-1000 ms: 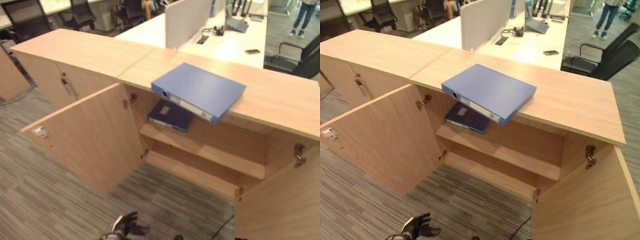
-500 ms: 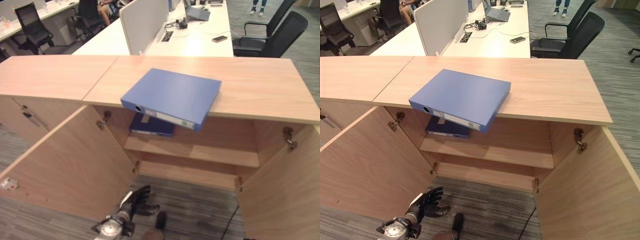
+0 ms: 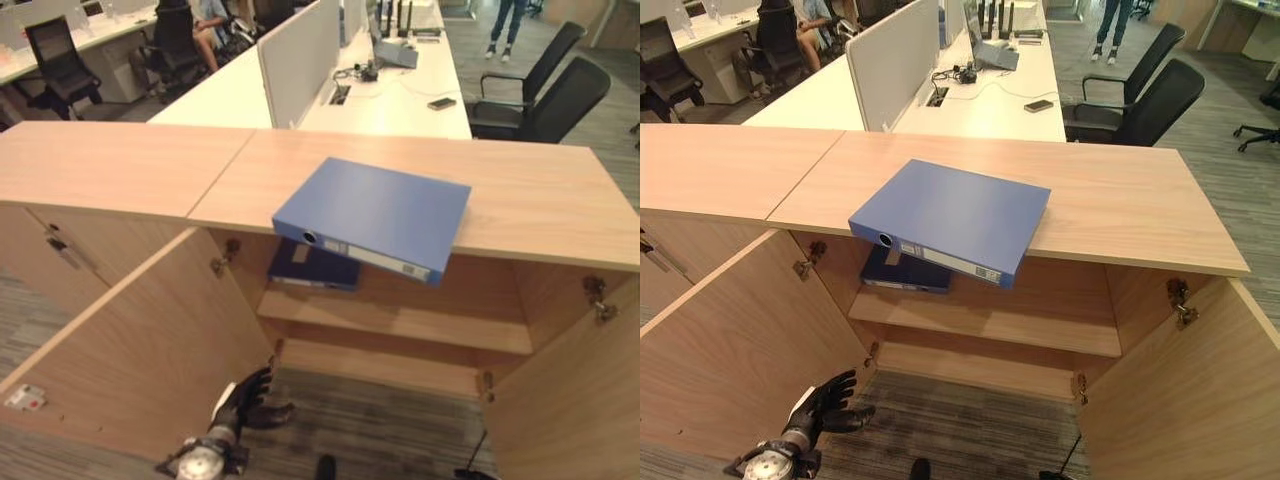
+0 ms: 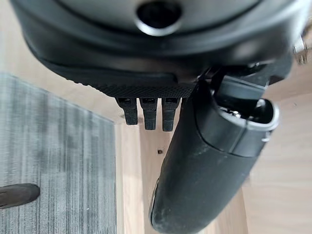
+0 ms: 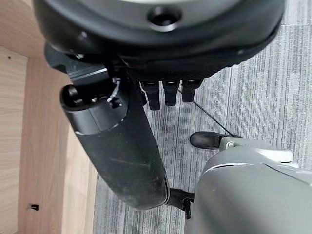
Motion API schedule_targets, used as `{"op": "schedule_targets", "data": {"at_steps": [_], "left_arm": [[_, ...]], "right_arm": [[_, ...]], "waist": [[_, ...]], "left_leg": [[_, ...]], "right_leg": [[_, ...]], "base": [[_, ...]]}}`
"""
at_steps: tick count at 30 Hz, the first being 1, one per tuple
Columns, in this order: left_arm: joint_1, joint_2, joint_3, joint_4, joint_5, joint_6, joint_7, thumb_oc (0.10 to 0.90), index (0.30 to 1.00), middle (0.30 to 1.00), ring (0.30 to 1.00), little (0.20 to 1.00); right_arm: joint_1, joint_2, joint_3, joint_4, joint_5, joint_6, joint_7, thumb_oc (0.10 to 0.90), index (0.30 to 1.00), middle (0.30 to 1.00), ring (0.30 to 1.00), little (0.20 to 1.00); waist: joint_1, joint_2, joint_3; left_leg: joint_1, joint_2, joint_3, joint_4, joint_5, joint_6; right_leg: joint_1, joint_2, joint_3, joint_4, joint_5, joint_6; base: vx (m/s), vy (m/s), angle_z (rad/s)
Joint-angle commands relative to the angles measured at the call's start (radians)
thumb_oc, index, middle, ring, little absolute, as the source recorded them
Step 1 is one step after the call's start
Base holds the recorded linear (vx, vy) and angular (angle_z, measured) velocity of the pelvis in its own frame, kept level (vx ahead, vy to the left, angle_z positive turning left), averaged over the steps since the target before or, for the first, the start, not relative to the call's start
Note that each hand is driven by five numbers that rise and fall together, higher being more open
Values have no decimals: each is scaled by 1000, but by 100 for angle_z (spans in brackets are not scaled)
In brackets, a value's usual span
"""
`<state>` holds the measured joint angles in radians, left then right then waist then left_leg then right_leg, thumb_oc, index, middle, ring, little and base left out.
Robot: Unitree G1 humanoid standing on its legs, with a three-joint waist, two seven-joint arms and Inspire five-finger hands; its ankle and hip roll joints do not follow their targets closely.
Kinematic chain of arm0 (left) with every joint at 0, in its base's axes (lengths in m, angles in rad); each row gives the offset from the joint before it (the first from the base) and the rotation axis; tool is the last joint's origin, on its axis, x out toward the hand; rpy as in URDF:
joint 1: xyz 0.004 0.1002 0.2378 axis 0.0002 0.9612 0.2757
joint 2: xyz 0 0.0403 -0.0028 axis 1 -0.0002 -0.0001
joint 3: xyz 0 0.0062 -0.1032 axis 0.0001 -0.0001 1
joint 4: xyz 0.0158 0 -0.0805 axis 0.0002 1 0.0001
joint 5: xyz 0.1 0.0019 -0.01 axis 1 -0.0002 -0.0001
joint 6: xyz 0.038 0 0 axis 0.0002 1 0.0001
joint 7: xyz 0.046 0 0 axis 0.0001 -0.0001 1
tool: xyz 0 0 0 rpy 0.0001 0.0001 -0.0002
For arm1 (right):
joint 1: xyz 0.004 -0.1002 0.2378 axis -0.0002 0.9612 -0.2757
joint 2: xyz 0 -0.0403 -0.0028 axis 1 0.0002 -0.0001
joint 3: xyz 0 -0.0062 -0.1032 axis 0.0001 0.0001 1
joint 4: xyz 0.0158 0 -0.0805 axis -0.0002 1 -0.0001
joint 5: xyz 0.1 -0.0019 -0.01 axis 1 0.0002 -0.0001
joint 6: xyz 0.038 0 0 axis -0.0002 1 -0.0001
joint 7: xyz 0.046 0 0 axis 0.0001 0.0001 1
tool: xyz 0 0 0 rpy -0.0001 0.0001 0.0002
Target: Put the empty folder in the office cabinet
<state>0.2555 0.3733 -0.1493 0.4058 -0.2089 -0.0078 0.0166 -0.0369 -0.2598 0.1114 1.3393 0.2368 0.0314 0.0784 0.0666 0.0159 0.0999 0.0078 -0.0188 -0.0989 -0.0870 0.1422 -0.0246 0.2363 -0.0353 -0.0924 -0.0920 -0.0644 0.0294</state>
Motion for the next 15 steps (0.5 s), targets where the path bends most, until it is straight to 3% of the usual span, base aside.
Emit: {"op": "schedule_targets", "data": {"at_steps": [1, 3, 4, 5, 8, 11, 12, 15], "left_arm": [[-4, 7, 113, -210, 93, -77, 70, 800, 900, 900, 900, 900], [22, 15, 167, -285, 137, -84, 102, 800, 900, 900, 900, 900], [52, 18, 253, -385, 192, -112, 182, 800, 900, 900, 900, 900], [61, 17, 259, -397, 195, -107, 182, 800, 900, 900, 900, 900], [73, 20, 359, -538, 350, -160, 352, 800, 900, 900, 900, 900], [21, 60, 348, -562, 443, -158, 408, 800, 900, 900, 900, 900], [-32, 120, 322, -586, 510, -165, 416, 800, 900, 900, 900, 900], [-102, 193, 278, -611, 594, -175, 421, 800, 900, 900, 900, 900]], "right_arm": [[20, -37, 0, 17, 17, 7, -23, 800, 900, 900, 900, 900], [30, -28, -6, 23, 18, 10, -26, 800, 900, 900, 900, 900], [39, -15, -10, 25, 23, 12, -32, 800, 900, 900, 900, 900], [39, -13, -6, 25, 23, 12, -33, 800, 900, 900, 900, 900], [51, 16, 12, 19, 30, -6, -62, 800, 900, 900, 900, 900], [49, 22, 37, 13, 35, -18, -71, 800, 900, 900, 900, 900], [34, 22, 50, 20, 30, -21, -77, 800, 900, 900, 900, 900], [16, 26, 57, 22, 25, -26, -82, 800, 900, 900, 900, 900]], "waist": [[35, -18, -17], [46, -24, -12], [59, -30, -8], [55, -32, -9], [68, -49, -6], [68, -59, -5], [64, -61, -10], [58, -63, -13]], "left_leg": [[-13, 18, -8, 0, -49, -29], [-16, 20, -11, 0, -46, -31], [-18, 20, -17, 0, -44, -35], [-17, 20, -18, 0, -44, -35], [-21, 21, -20, 0, -45, -44], [-24, 25, -19, 0, -42, -48], [-24, 28, -18, 0, -40, -51], [-21, 30, -16, 0, -42, -53]], "right_leg": [[-53, -22, -75, 17, 25, 42], [-51, -17, -81, 13, 25, 41], [-48, -13, -88, 7, 26, 39], [-47, -13, -88, 7, 25, 39], [-45, -8, -95, 5, 22, 38], [-43, -4, -96, 5, 21, 38], [-42, -2, -97, 5, 22, 38], [-39, -2, -97, 5, 22, 39]], "base": [[-17, -39, 3], [-25, -49, 6], [-21, -47, 13], [-5, -56, 11], [-29, -50, 9], [-27, -57, 5], [-18, -40, 2], [-7, -17, 6]]}}
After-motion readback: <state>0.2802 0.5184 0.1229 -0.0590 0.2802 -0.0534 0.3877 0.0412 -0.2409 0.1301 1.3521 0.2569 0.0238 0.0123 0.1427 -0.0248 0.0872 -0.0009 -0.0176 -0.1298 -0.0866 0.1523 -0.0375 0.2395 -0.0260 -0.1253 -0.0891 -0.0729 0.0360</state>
